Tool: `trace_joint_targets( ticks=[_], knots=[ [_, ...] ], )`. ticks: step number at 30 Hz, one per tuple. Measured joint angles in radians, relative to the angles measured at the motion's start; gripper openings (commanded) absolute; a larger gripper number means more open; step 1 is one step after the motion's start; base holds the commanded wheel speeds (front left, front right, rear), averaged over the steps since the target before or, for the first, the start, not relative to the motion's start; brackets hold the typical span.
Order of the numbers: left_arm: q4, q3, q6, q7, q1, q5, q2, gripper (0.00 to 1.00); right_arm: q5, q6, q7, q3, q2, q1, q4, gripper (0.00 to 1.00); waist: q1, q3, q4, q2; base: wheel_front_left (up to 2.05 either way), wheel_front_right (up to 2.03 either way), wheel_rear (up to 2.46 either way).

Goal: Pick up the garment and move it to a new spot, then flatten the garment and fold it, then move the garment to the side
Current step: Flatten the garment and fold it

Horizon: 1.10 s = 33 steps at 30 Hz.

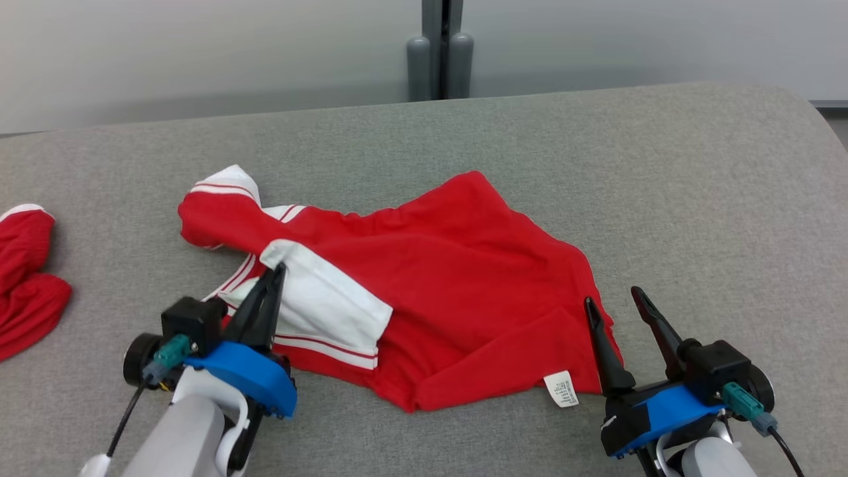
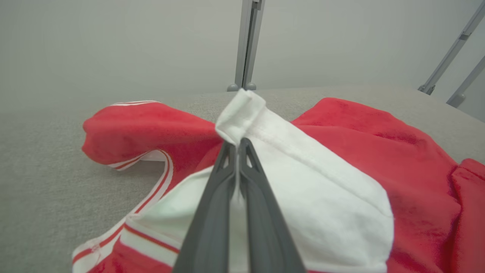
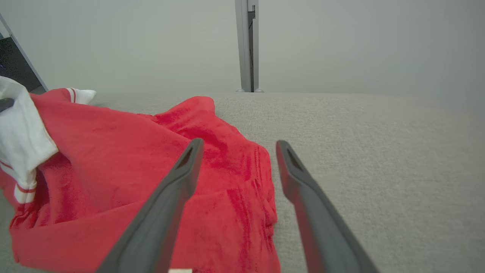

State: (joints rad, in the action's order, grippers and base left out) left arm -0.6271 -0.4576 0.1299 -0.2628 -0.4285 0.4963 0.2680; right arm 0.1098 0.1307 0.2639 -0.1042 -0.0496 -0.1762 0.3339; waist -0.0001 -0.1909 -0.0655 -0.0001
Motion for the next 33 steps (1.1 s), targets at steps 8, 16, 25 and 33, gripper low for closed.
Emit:
trace_joint_targets(
  ticks=[8,16,25,33],
  knots=[
    [0.140,0.059,0.000,0.000,0.223,-0.081,-0.050,0.00,0.002,0.000,0.000,0.005,0.000,0.018,0.009,1.00,0.0000,0.027,0.060,0.0000,0.00,0.00,0.00],
    [0.228,0.166,0.000,0.000,0.408,-0.128,-0.100,0.23,0.002,0.000,0.000,0.006,0.000,0.038,0.023,1.00,0.0000,0.047,0.088,0.0000,0.00,0.00,0.00],
    [0.363,0.280,0.000,0.000,0.450,-0.188,-0.126,1.00,0.008,0.000,0.000,0.019,0.000,0.047,0.030,1.00,0.0001,0.057,0.091,0.0000,0.00,0.00,0.00],
    [0.460,0.374,0.000,0.000,0.436,-0.235,-0.144,1.00,0.021,0.000,0.000,0.017,0.000,0.052,0.039,1.00,0.0001,0.065,0.075,0.0000,0.00,0.00,0.00]
  ],
)
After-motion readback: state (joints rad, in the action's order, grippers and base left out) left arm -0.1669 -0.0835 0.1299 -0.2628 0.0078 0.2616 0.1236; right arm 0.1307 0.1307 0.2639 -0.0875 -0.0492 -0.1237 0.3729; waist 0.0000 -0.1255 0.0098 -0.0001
